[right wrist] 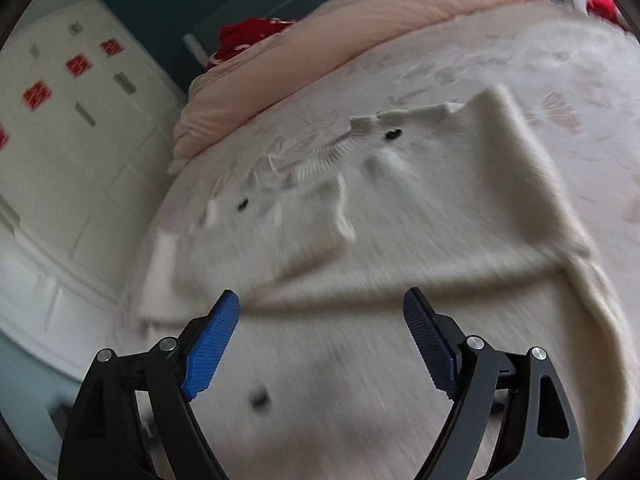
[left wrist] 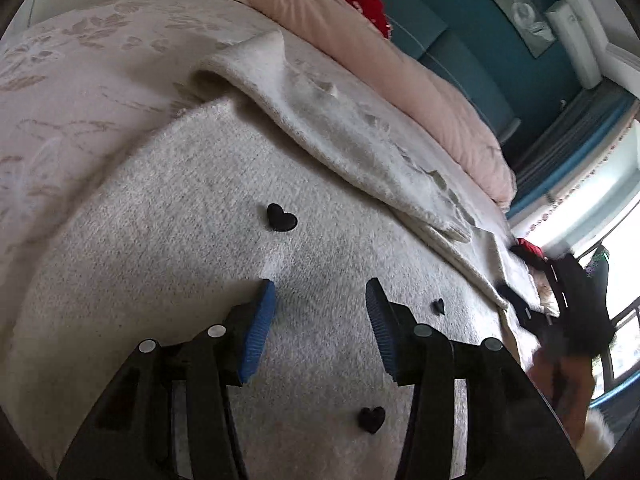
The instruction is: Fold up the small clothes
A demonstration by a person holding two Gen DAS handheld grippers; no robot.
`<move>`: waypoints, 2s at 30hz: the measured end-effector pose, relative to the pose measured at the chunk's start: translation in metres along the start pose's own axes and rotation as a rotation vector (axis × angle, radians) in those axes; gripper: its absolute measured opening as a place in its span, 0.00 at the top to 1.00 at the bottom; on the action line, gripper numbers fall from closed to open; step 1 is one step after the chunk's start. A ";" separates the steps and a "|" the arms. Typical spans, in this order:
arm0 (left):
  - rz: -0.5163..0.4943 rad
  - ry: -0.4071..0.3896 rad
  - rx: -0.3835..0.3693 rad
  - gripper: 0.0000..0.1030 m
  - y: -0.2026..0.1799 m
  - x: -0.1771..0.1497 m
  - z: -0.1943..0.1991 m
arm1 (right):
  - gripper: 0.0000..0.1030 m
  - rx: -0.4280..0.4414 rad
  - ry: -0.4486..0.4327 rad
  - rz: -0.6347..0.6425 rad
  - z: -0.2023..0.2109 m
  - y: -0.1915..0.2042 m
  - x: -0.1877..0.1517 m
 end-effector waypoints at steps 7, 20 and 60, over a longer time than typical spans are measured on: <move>-0.014 -0.024 -0.033 0.51 0.017 -0.004 0.004 | 0.90 -0.063 0.113 -0.034 -0.067 0.017 0.020; 0.550 0.000 -0.157 0.50 0.048 0.136 -0.039 | 0.92 0.118 -0.154 0.189 0.049 0.134 0.121; 0.055 0.056 0.204 0.12 0.088 -0.002 0.092 | 0.39 -0.310 0.062 -0.070 0.172 -0.144 -0.181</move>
Point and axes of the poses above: each gripper's, at about its wrist camera, not at the fingertips, and z roughly against the way its jaws point, y to its left, x to its top, the point moved 7 cm from there along -z, roughly the way its jaws point, and after that the axes turned 7 degrees about y, right-handed, at the moved point
